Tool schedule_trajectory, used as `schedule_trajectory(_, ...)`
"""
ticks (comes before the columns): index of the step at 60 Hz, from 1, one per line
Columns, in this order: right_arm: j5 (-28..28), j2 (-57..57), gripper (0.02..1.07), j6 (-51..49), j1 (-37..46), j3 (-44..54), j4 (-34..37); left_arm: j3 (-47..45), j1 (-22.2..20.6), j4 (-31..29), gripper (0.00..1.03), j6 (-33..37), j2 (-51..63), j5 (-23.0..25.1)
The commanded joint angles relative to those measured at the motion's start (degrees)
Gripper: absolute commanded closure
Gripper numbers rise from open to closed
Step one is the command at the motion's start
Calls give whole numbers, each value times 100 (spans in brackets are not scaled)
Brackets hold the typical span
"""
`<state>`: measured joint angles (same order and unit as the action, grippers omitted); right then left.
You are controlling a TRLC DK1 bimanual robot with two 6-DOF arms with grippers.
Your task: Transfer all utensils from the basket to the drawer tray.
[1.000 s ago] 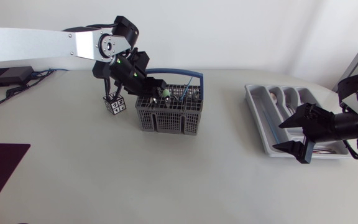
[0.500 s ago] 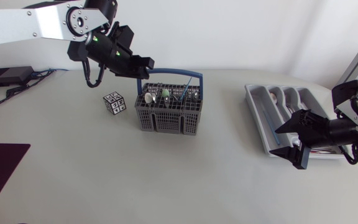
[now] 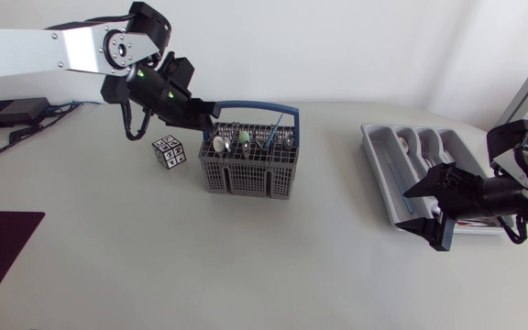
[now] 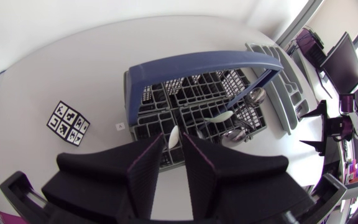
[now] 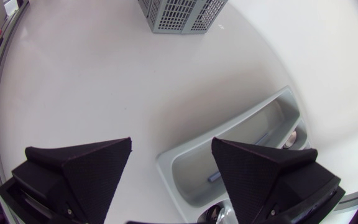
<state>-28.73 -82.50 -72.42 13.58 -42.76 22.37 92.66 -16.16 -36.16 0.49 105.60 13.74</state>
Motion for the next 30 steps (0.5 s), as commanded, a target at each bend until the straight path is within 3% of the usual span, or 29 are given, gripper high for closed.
schedule_trajectory(1,-10,-56,14,9,-31,181,-49,-161,26,-14,77,91,242,173)
schedule_trajectory(30,-36,-144,14,-17,-31,330,-268,-38,8,118,79,30,593,410)
